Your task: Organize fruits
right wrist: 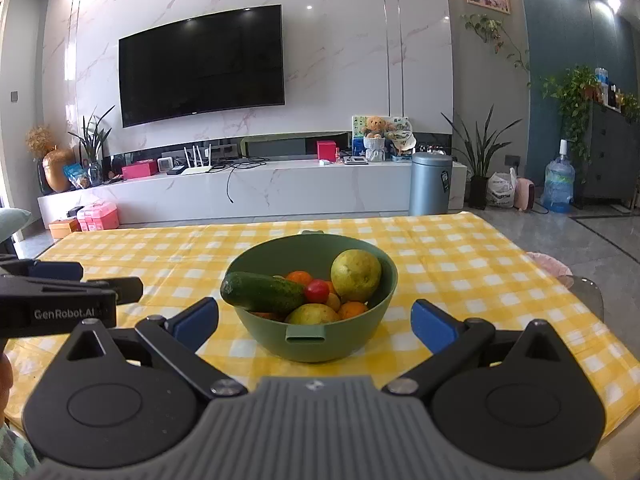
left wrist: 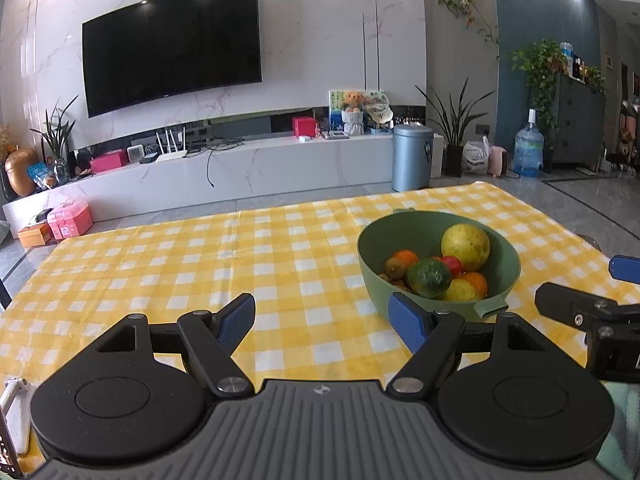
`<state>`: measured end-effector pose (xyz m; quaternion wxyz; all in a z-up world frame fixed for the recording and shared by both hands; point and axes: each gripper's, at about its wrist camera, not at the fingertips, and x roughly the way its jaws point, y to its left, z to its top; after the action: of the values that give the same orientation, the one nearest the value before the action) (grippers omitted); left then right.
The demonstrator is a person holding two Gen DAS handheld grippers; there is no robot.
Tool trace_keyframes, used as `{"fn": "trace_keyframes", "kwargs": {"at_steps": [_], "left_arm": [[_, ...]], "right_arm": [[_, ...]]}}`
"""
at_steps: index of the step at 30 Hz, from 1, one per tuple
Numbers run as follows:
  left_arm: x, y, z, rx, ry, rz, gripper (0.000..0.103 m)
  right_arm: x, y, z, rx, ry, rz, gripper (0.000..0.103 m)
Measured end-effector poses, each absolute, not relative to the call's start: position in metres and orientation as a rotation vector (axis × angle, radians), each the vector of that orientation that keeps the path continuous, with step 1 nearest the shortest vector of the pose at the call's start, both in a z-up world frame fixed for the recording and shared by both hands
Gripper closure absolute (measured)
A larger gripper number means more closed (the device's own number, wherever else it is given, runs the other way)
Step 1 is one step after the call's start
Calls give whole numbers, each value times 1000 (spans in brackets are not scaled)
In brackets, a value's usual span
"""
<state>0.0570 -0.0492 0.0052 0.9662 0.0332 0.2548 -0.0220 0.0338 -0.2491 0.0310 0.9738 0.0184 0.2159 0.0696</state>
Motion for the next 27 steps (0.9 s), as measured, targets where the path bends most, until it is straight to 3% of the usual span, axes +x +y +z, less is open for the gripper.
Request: {"fn": "trace_keyframes", "kwargs": {"at_steps": [27], "left_arm": [[55,-50,7,67,540,-45,14]], "right_arm": [[38,-254,31,80,457,136,4]]}}
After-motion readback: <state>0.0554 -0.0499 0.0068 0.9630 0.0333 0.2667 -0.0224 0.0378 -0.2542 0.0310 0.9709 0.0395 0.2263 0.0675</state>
